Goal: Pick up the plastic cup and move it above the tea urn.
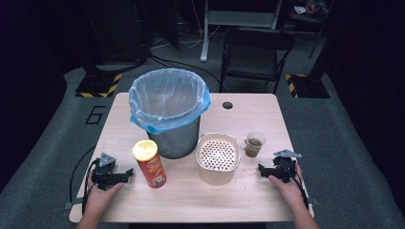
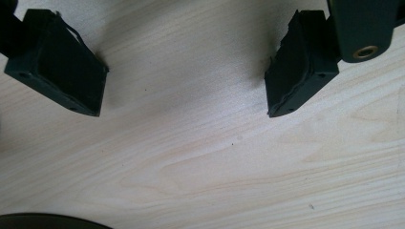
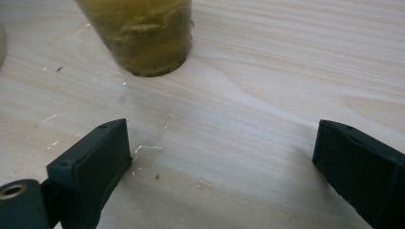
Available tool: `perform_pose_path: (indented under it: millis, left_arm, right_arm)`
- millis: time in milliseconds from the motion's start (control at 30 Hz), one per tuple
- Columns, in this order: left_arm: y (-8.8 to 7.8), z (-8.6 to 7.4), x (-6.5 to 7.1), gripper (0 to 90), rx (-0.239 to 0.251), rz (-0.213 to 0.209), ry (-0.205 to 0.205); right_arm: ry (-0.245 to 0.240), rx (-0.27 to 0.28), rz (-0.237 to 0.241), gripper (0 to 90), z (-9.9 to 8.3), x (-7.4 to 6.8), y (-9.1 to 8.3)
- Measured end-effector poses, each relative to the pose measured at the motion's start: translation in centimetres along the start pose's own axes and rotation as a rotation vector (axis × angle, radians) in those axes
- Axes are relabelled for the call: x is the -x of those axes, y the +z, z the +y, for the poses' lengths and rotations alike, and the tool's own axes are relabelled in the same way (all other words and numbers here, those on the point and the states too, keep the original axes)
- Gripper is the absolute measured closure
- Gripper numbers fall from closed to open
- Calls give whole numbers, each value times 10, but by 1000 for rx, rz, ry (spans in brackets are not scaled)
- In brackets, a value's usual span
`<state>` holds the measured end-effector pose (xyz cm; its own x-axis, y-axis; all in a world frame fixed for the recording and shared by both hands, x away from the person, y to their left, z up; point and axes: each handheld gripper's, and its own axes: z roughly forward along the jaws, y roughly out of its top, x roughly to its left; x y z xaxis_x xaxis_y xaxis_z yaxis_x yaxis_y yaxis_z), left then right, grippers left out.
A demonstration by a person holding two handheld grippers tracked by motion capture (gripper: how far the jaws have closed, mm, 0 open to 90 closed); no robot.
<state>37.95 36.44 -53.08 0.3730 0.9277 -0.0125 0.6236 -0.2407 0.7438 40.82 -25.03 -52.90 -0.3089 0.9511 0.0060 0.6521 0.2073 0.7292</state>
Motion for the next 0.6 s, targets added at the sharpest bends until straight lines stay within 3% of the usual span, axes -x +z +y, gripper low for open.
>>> perform_pose_path:
  millis: [467,600]
  left_arm:
    - [0,0,1,143,4,7,-10]
    - [0,0,1,143,3,8,-9]
  right_arm:
    - [9,-2,-2,54,0,-1,-1]
    - [5,-2,-4,90,-1,-2,-3]
